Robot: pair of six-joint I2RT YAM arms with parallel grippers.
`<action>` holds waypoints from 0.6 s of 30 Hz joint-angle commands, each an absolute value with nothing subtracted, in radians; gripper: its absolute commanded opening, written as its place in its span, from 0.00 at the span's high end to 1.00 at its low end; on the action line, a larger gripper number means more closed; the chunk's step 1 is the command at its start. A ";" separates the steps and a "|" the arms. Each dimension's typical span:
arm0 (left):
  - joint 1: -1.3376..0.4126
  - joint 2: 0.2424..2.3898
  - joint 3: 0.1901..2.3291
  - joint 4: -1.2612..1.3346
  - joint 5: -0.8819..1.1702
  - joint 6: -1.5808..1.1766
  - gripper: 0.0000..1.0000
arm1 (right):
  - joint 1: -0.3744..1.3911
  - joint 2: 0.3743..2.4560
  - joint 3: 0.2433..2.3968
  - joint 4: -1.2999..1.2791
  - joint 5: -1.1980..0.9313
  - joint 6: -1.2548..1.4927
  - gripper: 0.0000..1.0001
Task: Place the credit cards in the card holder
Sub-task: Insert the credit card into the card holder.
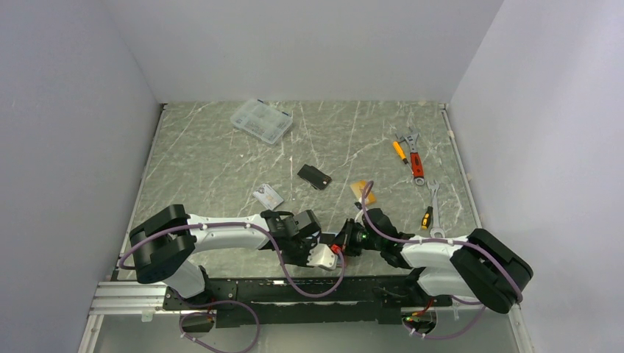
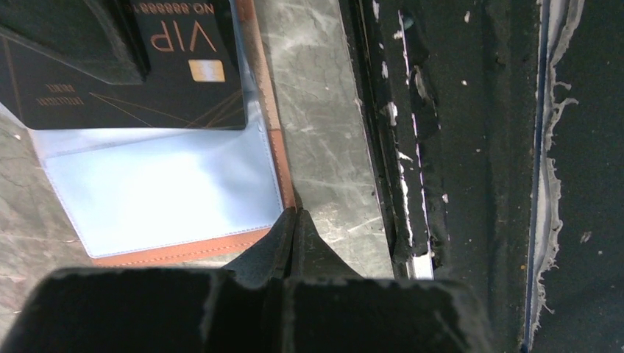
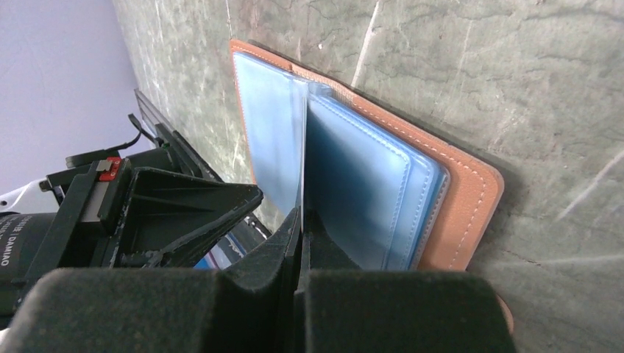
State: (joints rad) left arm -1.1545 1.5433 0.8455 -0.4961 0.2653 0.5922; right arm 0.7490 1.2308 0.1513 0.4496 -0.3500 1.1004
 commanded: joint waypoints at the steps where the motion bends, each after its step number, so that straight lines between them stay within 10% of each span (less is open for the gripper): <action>1: -1.157 1.526 0.843 -0.549 0.290 0.578 1.00 | 0.755 1.207 0.139 0.379 -0.333 1.083 1.00; 18: -1.157 1.519 0.839 -0.554 0.296 0.581 1.00 | 0.754 1.303 0.170 0.411 -0.292 1.073 1.00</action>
